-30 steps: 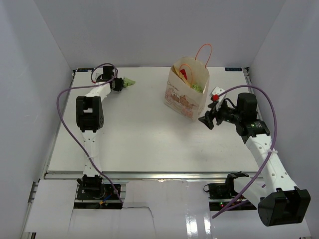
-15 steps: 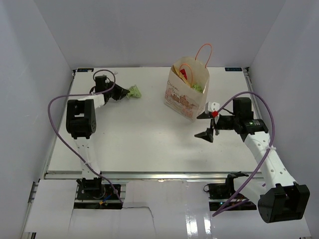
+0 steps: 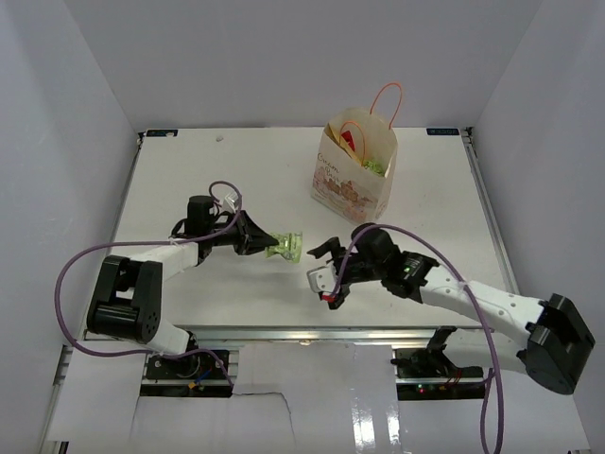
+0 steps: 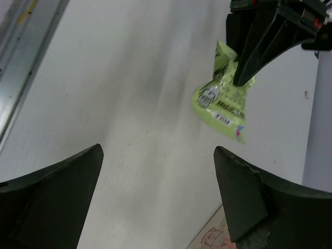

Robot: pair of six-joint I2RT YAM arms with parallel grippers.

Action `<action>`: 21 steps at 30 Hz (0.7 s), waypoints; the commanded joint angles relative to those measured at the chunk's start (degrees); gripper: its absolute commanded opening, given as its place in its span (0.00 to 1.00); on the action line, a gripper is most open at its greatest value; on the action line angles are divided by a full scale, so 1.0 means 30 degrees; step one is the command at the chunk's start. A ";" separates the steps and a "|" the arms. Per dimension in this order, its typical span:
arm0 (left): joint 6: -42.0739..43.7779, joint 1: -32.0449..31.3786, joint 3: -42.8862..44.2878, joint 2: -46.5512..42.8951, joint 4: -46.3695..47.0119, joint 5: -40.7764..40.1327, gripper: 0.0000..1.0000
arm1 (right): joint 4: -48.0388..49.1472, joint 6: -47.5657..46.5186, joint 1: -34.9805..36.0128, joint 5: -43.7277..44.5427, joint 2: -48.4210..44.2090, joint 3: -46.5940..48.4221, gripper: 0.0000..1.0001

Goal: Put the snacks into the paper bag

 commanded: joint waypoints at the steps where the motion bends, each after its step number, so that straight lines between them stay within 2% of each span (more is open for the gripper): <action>1: -0.1476 -0.1209 -0.0552 -0.0958 -0.0335 0.1469 0.06 | 0.6389 0.0542 0.2319 0.5763 0.1631 -0.0349 0.93; 3: -0.1127 -0.1855 -0.0084 -0.1075 -0.1800 0.1585 0.06 | 0.8402 0.0188 0.3255 0.7135 0.2599 -0.0553 0.93; 6: -0.1242 -0.2149 -0.0141 -0.1629 -0.2477 0.1908 0.06 | 0.8854 -0.0690 0.3669 0.7377 0.3246 -0.0641 0.91; 8: -0.1301 -0.2178 -0.0346 -0.1924 -0.2741 0.2025 0.07 | 0.9118 -0.1334 0.3788 0.7495 0.3422 -0.0934 0.86; 9: -0.1330 -0.2207 -0.0434 -0.2099 -0.2800 0.2083 0.07 | 0.9728 -0.1481 0.3904 0.7786 0.3422 -0.1312 0.79; 12: -0.1447 -0.2354 -0.0785 -0.2656 -0.2859 0.2317 0.08 | 1.0056 -0.1659 0.3964 0.7760 0.3626 -0.1521 0.69; 14: -0.1593 -0.2471 -0.0903 -0.2861 -0.2830 0.2580 0.09 | 1.0115 -0.1542 0.4022 0.7672 0.3832 -0.1405 0.56; 15: -0.1594 -0.2529 -0.0932 -0.2892 -0.2859 0.2669 0.11 | 1.0144 -0.1396 0.4051 0.7613 0.3890 -0.1375 0.49; 17: -0.1623 -0.2588 -0.0932 -0.2950 -0.2859 0.2874 0.12 | 1.0174 -0.1278 0.4110 0.7671 0.4095 -0.1054 0.42; 18: -0.1623 -0.2618 -0.0903 -0.2950 -0.2859 0.2933 0.15 | 1.0232 -0.1133 0.4110 0.7700 0.4212 -0.0937 0.34; 20: -0.1623 -0.2676 -0.0903 -0.2979 -0.2859 0.3021 0.18 | 1.0379 -0.0927 0.4110 0.7846 0.4301 -0.0614 0.27; 21: -0.1623 -0.2676 -0.0874 -0.2980 -0.2859 0.3050 0.22 | 1.0350 -0.0607 0.4139 0.7847 0.4359 -0.0468 0.17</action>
